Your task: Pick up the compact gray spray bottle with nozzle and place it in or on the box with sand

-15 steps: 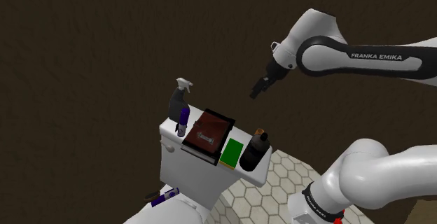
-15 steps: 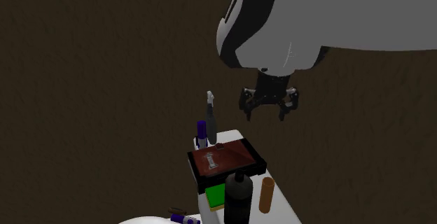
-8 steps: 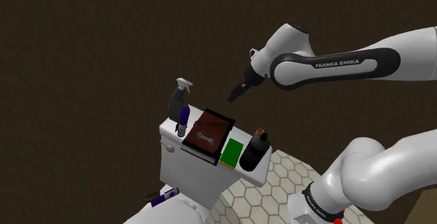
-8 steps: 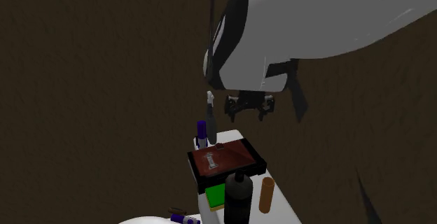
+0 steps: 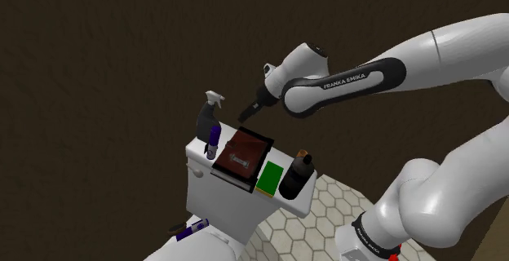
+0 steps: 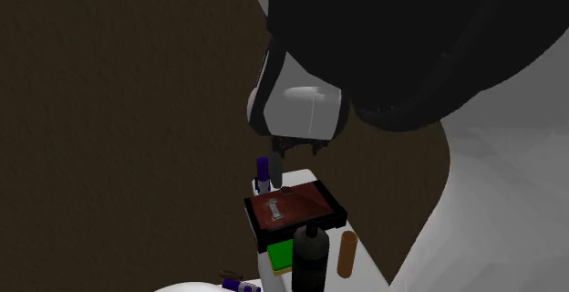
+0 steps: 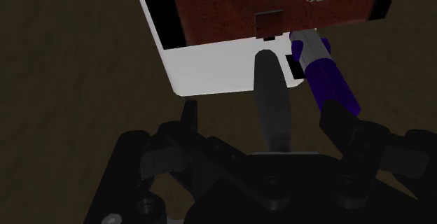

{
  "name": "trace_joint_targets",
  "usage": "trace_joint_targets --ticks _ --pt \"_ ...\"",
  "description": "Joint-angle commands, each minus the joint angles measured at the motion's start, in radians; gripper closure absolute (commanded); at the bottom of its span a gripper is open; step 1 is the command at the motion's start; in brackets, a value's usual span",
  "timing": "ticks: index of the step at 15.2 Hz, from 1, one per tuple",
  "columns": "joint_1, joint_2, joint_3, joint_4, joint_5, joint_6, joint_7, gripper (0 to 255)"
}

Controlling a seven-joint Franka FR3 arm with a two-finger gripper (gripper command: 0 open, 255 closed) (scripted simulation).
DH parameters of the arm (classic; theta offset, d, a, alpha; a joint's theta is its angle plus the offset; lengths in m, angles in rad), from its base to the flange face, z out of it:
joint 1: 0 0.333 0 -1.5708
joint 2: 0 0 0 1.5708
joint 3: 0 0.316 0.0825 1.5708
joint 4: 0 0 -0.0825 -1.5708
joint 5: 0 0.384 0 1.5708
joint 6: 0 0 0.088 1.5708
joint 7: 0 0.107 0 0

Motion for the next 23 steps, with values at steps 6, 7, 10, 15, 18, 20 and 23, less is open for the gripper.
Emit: trace_joint_targets --ticks 6,7,10,15,18,20,23 --pt "0.05 0.253 0.047 0.149 0.147 0.206 -0.152 0" --pt "0.049 0.288 0.061 0.176 0.167 0.228 -0.175 0" --pt "0.044 0.328 0.073 0.199 0.177 0.249 -0.186 0" --pt "0.036 0.417 0.088 0.249 0.19 0.289 -0.201 0" --pt "0.036 0.417 0.089 0.249 0.19 0.289 -0.201 0" --pt "0.036 0.417 0.089 0.249 0.19 0.289 -0.201 0" --pt "0.036 0.417 0.089 0.249 0.19 0.289 -0.2 0"
